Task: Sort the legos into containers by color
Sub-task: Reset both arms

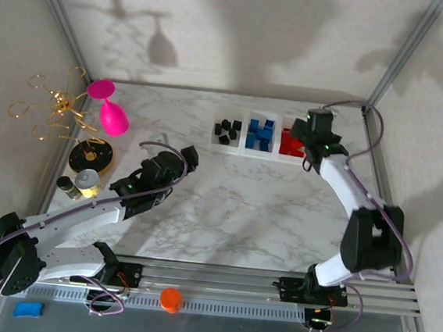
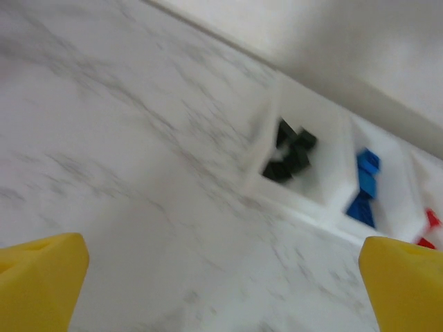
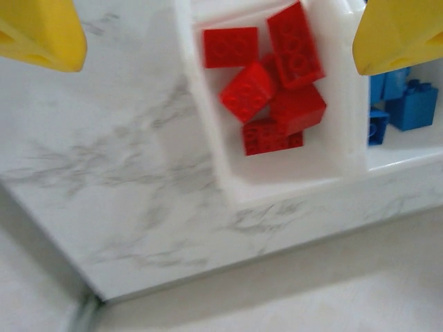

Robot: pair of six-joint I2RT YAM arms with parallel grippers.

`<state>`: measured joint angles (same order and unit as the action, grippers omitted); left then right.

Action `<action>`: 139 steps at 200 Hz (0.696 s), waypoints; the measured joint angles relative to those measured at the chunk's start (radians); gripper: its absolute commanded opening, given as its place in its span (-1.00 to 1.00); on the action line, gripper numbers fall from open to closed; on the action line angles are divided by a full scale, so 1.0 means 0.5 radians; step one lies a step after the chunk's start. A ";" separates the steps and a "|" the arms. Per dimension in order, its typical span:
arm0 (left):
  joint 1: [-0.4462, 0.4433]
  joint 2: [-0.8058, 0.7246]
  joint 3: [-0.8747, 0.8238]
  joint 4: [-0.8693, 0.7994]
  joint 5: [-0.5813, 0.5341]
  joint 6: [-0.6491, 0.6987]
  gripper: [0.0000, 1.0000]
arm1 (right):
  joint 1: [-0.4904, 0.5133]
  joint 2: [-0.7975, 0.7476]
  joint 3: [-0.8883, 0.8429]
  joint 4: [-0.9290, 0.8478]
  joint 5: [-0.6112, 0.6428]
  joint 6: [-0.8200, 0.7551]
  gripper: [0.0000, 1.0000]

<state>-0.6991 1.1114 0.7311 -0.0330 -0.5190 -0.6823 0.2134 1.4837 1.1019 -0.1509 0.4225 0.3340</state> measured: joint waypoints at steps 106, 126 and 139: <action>0.890 0.146 -0.916 1.394 -0.396 0.943 0.99 | -0.359 -0.336 -1.565 1.446 0.194 -0.176 0.97; 1.087 0.242 -1.083 1.815 -0.179 0.993 0.99 | -0.372 -0.233 -1.592 1.757 0.029 -0.262 0.97; 1.191 0.326 -1.165 2.054 -0.047 1.001 0.99 | -0.372 -0.206 -1.643 2.016 -0.102 -0.330 0.97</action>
<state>-0.1036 1.2743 0.1486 0.9939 -0.5423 -0.1818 0.0277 1.3808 0.2806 0.8570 0.3714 0.1692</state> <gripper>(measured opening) 0.994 0.986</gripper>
